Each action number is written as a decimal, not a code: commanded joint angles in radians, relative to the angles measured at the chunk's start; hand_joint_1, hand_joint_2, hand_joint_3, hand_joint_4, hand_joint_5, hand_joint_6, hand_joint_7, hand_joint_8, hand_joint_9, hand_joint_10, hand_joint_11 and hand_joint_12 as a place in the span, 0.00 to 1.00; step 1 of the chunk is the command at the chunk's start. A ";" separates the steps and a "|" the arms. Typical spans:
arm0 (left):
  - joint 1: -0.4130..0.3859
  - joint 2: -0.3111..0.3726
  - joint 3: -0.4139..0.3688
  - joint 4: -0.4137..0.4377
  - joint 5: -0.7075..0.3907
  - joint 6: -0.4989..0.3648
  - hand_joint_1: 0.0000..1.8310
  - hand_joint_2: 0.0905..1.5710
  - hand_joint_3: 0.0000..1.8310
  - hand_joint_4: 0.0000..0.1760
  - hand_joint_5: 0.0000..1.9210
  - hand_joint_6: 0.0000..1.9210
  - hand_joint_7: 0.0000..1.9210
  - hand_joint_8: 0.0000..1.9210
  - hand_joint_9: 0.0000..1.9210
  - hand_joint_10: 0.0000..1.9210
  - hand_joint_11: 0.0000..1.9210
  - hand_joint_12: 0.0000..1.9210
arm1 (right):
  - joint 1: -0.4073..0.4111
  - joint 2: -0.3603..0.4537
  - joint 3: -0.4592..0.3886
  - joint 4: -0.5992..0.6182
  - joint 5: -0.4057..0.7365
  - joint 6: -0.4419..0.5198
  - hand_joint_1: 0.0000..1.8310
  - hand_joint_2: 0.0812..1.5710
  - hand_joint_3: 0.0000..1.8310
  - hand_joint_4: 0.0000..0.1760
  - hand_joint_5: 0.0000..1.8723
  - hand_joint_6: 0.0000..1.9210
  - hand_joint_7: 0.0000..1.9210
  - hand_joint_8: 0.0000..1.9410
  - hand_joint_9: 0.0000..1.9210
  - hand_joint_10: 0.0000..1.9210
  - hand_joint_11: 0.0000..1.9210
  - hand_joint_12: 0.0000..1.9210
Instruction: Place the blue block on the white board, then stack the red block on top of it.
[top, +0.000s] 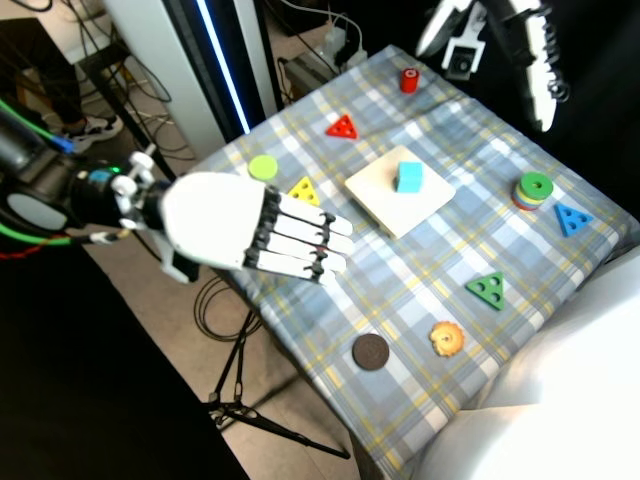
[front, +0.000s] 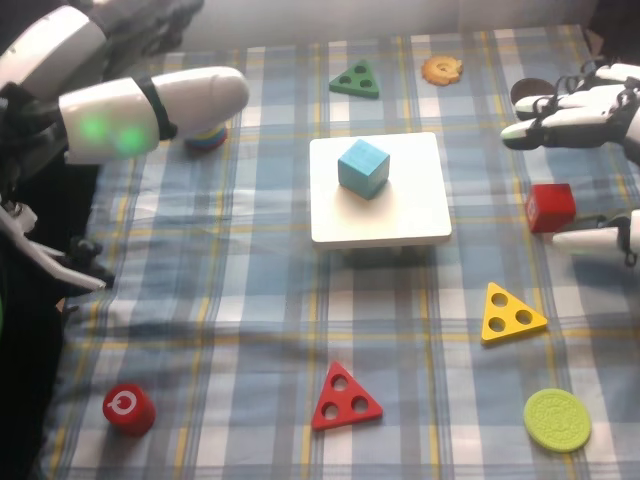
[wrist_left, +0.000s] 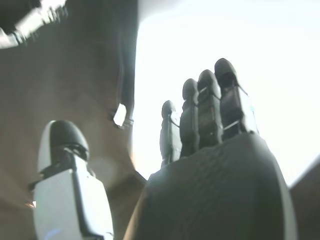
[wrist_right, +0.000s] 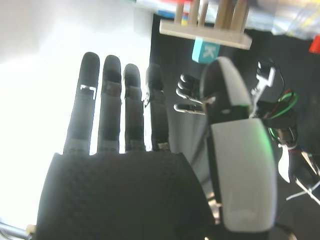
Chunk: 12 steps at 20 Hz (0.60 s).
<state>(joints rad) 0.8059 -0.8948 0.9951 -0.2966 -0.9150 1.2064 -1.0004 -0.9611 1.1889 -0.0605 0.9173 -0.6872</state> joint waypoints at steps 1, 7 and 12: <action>-0.007 0.000 -0.004 0.028 -0.135 -0.024 0.36 0.54 0.00 0.73 0.11 0.00 0.12 0.00 0.10 0.00 0.00 0.29 | 0.015 0.000 0.006 0.022 0.107 -0.001 0.48 0.60 0.00 0.03 0.28 0.00 0.18 0.00 0.22 0.00 0.04 0.52; 0.098 0.103 -0.097 0.049 -0.267 -0.058 0.42 0.52 0.00 0.53 0.16 0.00 0.13 0.00 0.10 0.00 0.00 0.26 | 0.057 -0.030 0.026 0.022 -0.003 -0.081 0.50 0.62 0.00 0.02 0.33 0.01 0.20 0.01 0.22 0.00 0.01 0.51; 0.183 0.155 -0.149 0.031 -0.350 -0.062 0.44 0.53 0.00 0.55 0.18 0.00 0.14 0.00 0.09 0.00 0.00 0.23 | 0.072 -0.051 0.050 0.034 -0.041 -0.096 0.54 0.61 0.00 0.00 0.36 0.00 0.23 0.00 0.26 0.01 0.02 0.55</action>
<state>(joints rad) 1.0073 -0.7399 0.8433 -0.2623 -1.1236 1.1538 -0.9428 -1.0161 1.2369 -0.0483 0.7696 -0.7826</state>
